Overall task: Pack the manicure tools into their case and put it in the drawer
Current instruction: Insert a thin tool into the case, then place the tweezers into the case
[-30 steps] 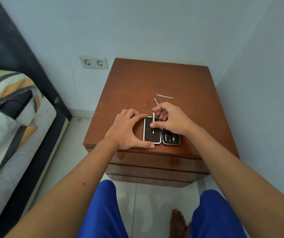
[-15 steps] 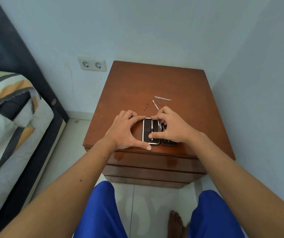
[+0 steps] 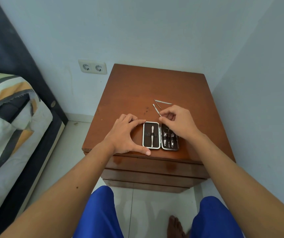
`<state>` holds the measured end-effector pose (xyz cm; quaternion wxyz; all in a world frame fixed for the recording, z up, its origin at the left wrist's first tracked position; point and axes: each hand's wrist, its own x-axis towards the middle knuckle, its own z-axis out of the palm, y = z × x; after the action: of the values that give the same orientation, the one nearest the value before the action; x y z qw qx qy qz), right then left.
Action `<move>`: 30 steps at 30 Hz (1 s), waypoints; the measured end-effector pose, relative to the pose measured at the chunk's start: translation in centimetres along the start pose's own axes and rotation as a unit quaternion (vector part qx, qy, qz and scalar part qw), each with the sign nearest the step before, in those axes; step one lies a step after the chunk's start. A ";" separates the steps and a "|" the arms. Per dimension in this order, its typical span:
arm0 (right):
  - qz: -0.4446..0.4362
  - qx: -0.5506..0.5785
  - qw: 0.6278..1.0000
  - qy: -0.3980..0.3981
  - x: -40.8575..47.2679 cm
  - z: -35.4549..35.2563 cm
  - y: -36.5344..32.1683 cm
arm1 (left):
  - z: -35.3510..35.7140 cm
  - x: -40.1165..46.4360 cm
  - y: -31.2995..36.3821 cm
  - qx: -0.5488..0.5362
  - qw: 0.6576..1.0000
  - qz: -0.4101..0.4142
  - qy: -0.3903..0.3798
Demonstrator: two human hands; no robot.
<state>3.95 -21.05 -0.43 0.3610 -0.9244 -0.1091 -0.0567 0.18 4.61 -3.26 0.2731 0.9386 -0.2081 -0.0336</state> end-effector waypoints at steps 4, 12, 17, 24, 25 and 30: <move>0.046 -0.027 0.998 0.032 3.4 -0.3 0.5 | -0.1 -0.1 -0.1 -0.002 1.000 0.005 0.000; 0.089 -0.109 0.990 0.030 8.0 -0.5 1.4 | 0.0 -0.1 0.0 0.004 1.000 0.013 0.010; 0.086 -0.147 0.985 0.010 7.8 -0.4 1.8 | 0.0 -0.2 0.1 0.006 1.000 0.011 0.011; 0.072 -0.211 0.973 -0.067 7.6 0.0 1.9 | 0.1 -0.2 0.2 0.011 1.000 0.009 0.012; 0.068 -0.218 0.971 -0.069 7.4 0.0 1.9 | 0.1 -0.2 0.3 0.012 1.000 0.009 0.013; 0.030 -0.249 0.967 -0.052 6.2 -0.1 2.2 | 0.0 -0.2 0.3 0.013 1.000 0.003 0.006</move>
<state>10.53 -21.64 -0.67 0.1151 -0.9897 -0.0822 -0.0232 -0.09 4.46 -3.10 0.2622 0.9417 -0.2096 -0.0241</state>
